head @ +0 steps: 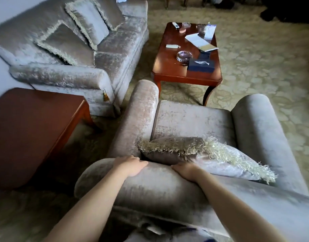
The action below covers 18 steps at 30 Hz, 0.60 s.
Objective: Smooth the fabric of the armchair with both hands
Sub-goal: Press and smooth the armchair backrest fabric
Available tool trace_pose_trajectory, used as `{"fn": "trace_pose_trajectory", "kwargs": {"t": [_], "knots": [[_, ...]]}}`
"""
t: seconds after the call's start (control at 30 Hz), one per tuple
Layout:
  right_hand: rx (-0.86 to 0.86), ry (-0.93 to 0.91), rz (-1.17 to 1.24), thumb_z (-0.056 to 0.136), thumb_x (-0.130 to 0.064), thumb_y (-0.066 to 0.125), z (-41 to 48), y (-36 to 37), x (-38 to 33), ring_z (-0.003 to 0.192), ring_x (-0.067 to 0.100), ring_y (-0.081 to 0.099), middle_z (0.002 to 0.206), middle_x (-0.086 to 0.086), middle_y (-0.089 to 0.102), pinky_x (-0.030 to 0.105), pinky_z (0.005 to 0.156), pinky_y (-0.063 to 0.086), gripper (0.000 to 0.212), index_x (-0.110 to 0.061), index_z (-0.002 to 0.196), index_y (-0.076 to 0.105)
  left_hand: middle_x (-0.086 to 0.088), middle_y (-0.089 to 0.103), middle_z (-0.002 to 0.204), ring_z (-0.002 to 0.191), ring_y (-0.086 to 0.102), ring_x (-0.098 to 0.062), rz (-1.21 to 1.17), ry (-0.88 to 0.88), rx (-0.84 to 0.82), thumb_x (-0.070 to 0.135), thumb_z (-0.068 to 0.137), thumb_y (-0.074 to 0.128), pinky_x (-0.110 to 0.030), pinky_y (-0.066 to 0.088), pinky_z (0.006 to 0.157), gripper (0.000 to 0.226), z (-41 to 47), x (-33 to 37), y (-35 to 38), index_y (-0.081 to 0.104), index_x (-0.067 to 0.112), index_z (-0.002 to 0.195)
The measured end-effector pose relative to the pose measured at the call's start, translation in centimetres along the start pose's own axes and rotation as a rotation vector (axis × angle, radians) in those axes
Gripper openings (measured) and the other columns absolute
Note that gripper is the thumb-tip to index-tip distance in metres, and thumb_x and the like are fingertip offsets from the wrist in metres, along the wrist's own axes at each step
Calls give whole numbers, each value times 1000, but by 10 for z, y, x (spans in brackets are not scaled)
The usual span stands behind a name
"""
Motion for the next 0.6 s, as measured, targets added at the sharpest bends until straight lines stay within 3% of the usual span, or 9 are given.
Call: {"fn": "trace_pose_trajectory", "kwargs": {"t": [0.1,0.23,0.37,0.47,0.6], "knots": [[80,54,41,98,-48,33,-21,-2,13,145,26,27,158,10,27,36,119,21,55,-21,145,41,-2,27,154,136,31,-25,12,-11,-31,63,89,14,-43,26,105,68,-3,-1,5,34,27,143],[192,259,27,91,-59,31,-49,-3,39,132,28,46,146,10,48,39,109,37,64,-18,137,50,-5,25,154,136,32,-25,17,4,-35,57,94,14,-37,28,102,65,-2,-1,7,31,21,145],[290,358,13,91,-58,28,-71,-8,48,128,27,49,140,9,54,43,109,32,62,-18,132,54,-7,16,157,140,25,-25,-60,16,-74,63,92,18,-35,24,108,74,-5,16,6,20,15,149],[316,404,19,91,-56,30,-82,-11,61,127,26,50,137,8,56,49,113,23,61,-18,130,55,-12,14,157,143,17,-27,-13,103,-99,61,93,18,-35,16,112,74,-16,66,9,20,12,148],[307,376,59,90,-55,31,-97,-17,92,129,28,49,139,10,54,47,112,27,62,-16,131,55,-17,26,152,136,31,-31,95,291,-71,47,97,14,-38,28,109,58,-30,152,14,26,19,147]]}}
Point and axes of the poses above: each hand's wrist, its own z-axis towards the middle knuckle, its own y-axis out of the palm, x = y × z, the point moved 8 cm from there along z, towards the middle knuckle
